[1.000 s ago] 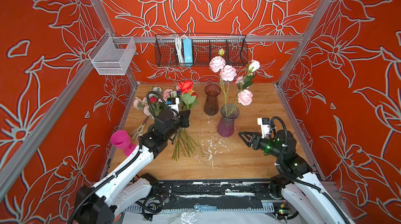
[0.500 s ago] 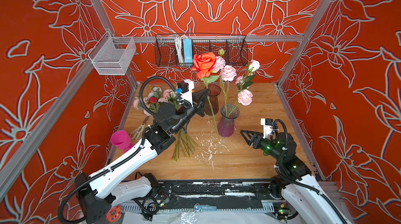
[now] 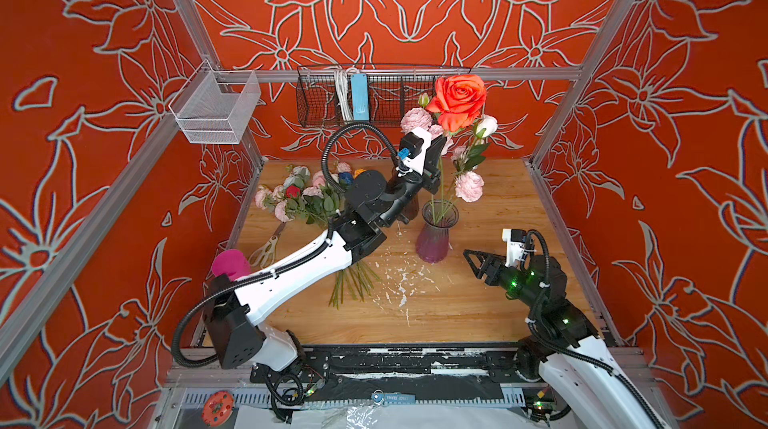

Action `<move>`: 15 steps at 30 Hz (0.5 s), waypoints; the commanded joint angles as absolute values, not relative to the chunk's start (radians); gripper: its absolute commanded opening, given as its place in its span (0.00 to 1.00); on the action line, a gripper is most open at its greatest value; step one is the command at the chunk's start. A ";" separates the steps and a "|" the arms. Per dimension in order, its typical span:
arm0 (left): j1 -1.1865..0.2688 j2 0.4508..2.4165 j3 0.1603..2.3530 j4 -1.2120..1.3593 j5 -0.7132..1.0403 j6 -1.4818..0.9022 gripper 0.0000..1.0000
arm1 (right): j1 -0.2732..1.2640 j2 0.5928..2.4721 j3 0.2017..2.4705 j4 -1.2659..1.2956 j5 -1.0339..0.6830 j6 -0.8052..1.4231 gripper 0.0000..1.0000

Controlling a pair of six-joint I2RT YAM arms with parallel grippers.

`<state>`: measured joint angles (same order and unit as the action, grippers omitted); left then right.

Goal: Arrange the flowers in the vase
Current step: 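Lift the red rose with the left gripper over the purple vase, then lower the red rose stem into the purple vase with the left gripper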

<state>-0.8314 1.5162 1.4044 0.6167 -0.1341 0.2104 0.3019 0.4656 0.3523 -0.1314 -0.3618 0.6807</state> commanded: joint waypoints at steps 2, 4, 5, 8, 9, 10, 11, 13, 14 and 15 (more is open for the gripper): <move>-0.833 1.573 1.430 0.679 -0.176 0.242 0.00 | 0.299 0.460 0.380 -0.174 -0.323 0.652 0.70; -0.833 1.580 1.414 0.668 -0.183 0.219 0.00 | 0.299 0.454 0.382 -0.194 -0.314 0.646 0.70; -0.833 1.580 1.400 0.672 -0.192 0.207 0.00 | 0.300 0.451 0.379 -0.198 -0.312 0.644 0.70; -0.833 1.585 1.349 0.694 -0.217 0.178 0.00 | 0.300 0.442 0.371 -0.196 -0.310 0.645 0.70; -0.833 1.583 1.332 0.691 -0.226 0.158 0.00 | 0.299 0.440 0.367 -0.192 -0.307 0.646 0.70; -0.833 1.580 1.314 0.685 -0.227 0.141 0.00 | 0.299 0.442 0.368 -0.191 -0.305 0.642 0.70; -0.833 1.576 1.299 0.678 -0.234 0.119 0.00 | 0.300 0.445 0.370 -0.195 -0.302 0.640 0.70; -0.833 1.567 1.264 0.654 -0.231 0.078 0.00 | 0.300 0.454 0.373 -0.201 -0.295 0.634 0.70; -0.834 1.567 1.251 0.651 -0.231 0.066 0.00 | 0.299 0.459 0.374 -0.200 -0.294 0.633 0.70; -0.834 1.564 1.235 0.644 -0.235 0.051 0.00 | 0.299 0.463 0.376 -0.200 -0.294 0.631 0.70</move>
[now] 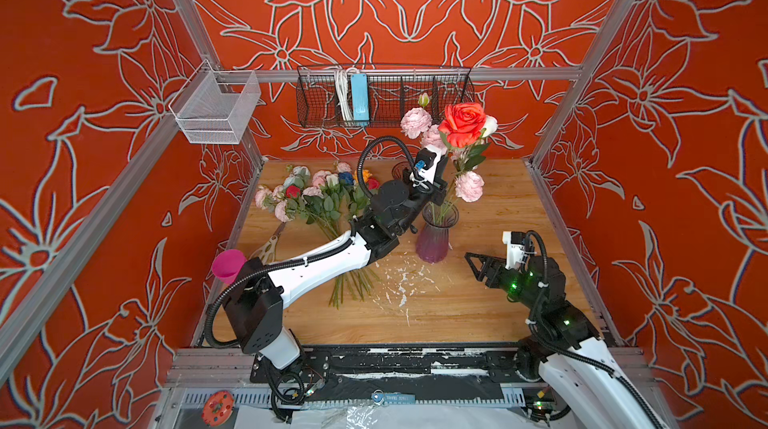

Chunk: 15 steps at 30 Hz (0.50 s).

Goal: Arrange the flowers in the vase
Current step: 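Lower the red rose stem into the purple vase with the left gripper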

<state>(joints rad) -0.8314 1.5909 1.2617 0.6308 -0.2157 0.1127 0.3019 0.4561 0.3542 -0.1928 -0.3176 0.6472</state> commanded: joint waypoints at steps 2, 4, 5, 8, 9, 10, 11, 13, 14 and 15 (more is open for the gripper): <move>-0.834 1.557 1.207 0.642 -0.248 0.029 0.00 | 0.299 0.473 0.376 -0.199 -0.295 0.630 0.70; -0.834 1.548 1.186 0.634 -0.256 0.015 0.00 | 0.300 0.480 0.378 -0.199 -0.293 0.629 0.70; -0.834 1.546 1.180 0.629 -0.255 0.008 0.03 | 0.299 0.484 0.379 -0.199 -0.294 0.628 0.70; -0.834 1.535 1.175 0.573 -0.249 -0.008 0.17 | 0.299 0.489 0.388 -0.212 -0.282 0.615 0.70; -0.834 1.530 1.175 0.547 -0.249 -0.012 0.23 | 0.299 0.490 0.393 -0.222 -0.273 0.611 0.70; -0.834 1.524 1.174 0.523 -0.253 -0.016 0.33 | 0.299 0.489 0.398 -0.229 -0.266 0.607 0.70; -0.835 1.519 1.174 0.502 -0.251 -0.017 0.41 | 0.299 0.490 0.401 -0.232 -0.264 0.605 0.70; -0.834 1.502 1.175 0.429 -0.240 -0.020 0.48 | 0.299 0.489 0.404 -0.234 -0.264 0.602 0.70; -0.834 1.495 1.174 0.396 -0.240 -0.030 0.53 | 0.299 0.489 0.406 -0.235 -0.263 0.603 0.70; -0.834 1.486 1.171 0.361 -0.236 -0.037 0.56 | 0.299 0.489 0.408 -0.237 -0.263 0.603 0.70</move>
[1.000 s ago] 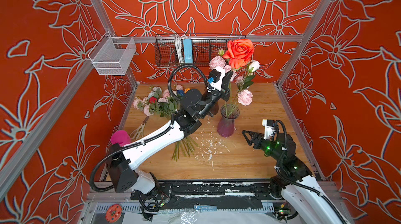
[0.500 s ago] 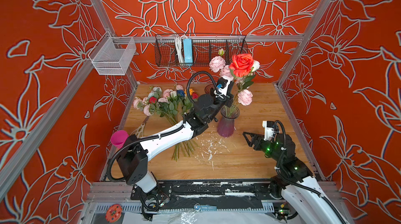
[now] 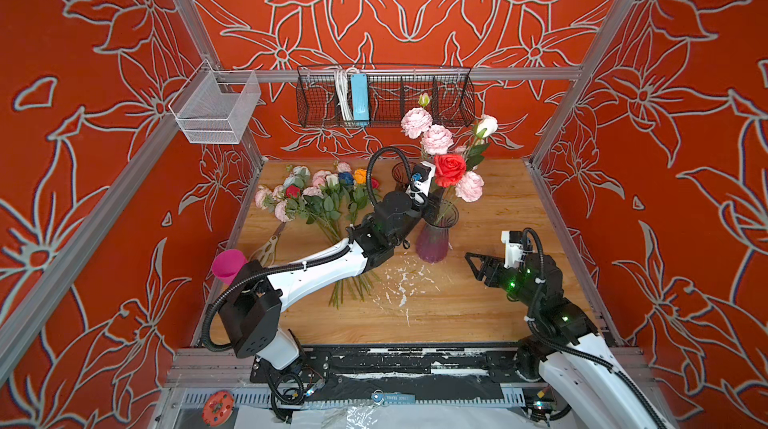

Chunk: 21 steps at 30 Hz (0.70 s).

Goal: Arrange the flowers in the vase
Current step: 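Lower the red rose stem into the purple vase with the left gripper, then open the left gripper and move it back to the flower pile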

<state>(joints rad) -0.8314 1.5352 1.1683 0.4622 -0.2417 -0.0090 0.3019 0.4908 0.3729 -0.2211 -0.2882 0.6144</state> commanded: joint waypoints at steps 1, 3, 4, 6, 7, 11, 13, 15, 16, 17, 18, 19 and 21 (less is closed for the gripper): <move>-0.834 1.477 1.166 0.330 -0.229 -0.039 0.57 | 0.299 0.489 0.408 -0.238 -0.263 0.601 0.70; -0.834 1.446 1.145 0.285 -0.229 -0.056 0.59 | 0.299 0.489 0.407 -0.238 -0.262 0.601 0.70; -0.834 1.429 1.131 0.268 -0.228 -0.060 0.59 | 0.299 0.491 0.408 -0.238 -0.262 0.601 0.70; -0.834 1.379 1.099 0.244 -0.227 -0.072 0.59 | 0.300 0.492 0.412 -0.238 -0.262 0.601 0.70; -0.834 1.356 1.084 0.233 -0.228 -0.075 0.60 | 0.299 0.494 0.413 -0.239 -0.262 0.601 0.70; -0.834 1.254 1.020 0.173 -0.299 -0.090 0.66 | 0.299 0.499 0.420 -0.239 -0.257 0.609 0.70; -0.833 1.214 0.994 0.122 -0.391 -0.104 0.71 | 0.299 0.504 0.422 -0.238 -0.250 0.615 0.70; -0.828 1.191 0.969 0.067 -0.499 -0.138 0.75 | 0.299 0.508 0.428 -0.237 -0.240 0.623 0.70; -0.818 1.182 0.960 0.030 -0.541 -0.169 0.76 | 0.299 0.509 0.430 -0.237 -0.237 0.627 0.70; -0.797 1.178 0.954 -0.028 -0.568 -0.223 0.77 | 0.299 0.512 0.428 -0.230 -0.235 0.630 0.69; -0.765 1.174 0.953 -0.105 -0.571 -0.295 0.77 | 0.300 0.518 0.424 -0.216 -0.238 0.633 0.67; -0.726 1.175 0.951 -0.180 -0.553 -0.378 0.77 | 0.299 0.526 0.421 -0.202 -0.240 0.640 0.66; -0.629 1.181 0.944 -0.305 -0.482 -0.518 0.78 | 0.299 0.550 0.419 -0.181 -0.246 0.660 0.63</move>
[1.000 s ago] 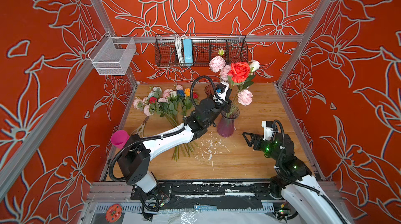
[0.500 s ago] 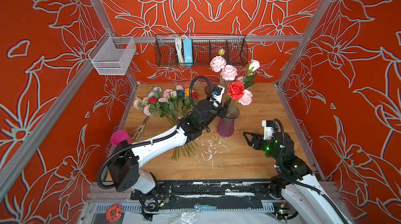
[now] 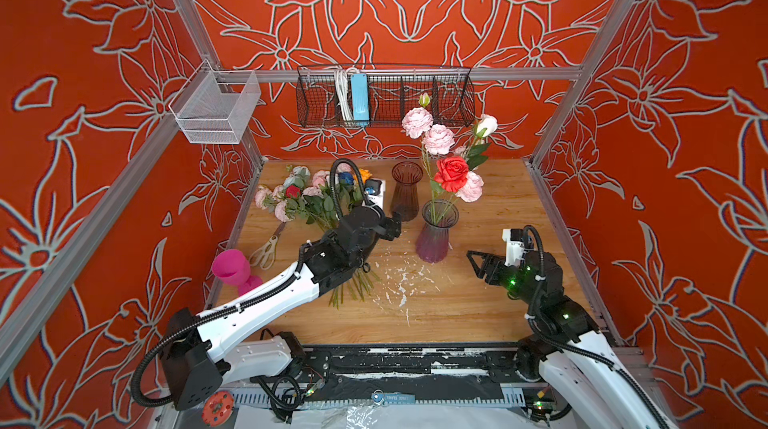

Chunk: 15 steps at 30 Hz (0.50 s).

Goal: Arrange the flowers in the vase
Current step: 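Open the left gripper and move it back to the flower pile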

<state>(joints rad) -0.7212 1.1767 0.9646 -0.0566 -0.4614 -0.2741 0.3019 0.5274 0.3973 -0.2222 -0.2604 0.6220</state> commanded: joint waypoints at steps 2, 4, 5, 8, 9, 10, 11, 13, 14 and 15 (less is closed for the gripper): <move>-0.533 1.188 0.925 -0.385 -0.411 -0.627 0.77 | 0.300 0.576 0.426 -0.165 -0.273 0.663 0.57; -0.442 1.188 0.890 -0.426 -0.341 -0.712 0.77 | 0.299 0.602 0.447 -0.174 -0.310 0.652 0.46; -0.408 1.185 0.872 -0.429 -0.310 -0.738 0.77 | 0.299 0.610 0.458 -0.187 -0.325 0.645 0.42; -0.321 1.173 0.804 -0.386 -0.215 -0.792 0.76 | 0.299 0.626 0.483 -0.228 -0.344 0.622 0.25; -0.298 1.173 0.785 -0.363 -0.189 -0.801 0.74 | 0.299 0.625 0.484 -0.234 -0.345 0.619 0.19; -0.278 1.175 0.771 -0.342 -0.168 -0.806 0.74 | 0.299 0.624 0.483 -0.236 -0.343 0.620 0.15; -0.254 1.180 0.759 -0.323 -0.150 -0.818 0.72 | 0.299 0.620 0.479 -0.235 -0.344 0.620 0.11; -0.209 1.198 0.742 -0.289 -0.119 -0.843 0.64 | 0.299 0.613 0.479 -0.240 -0.342 0.621 0.05; -0.183 1.212 0.737 -0.267 -0.096 -0.854 0.63 | 0.299 0.609 0.477 -0.242 -0.341 0.623 0.04; -0.161 1.231 0.735 -0.246 -0.069 -0.863 0.60 | 0.299 0.607 0.476 -0.242 -0.337 0.624 0.03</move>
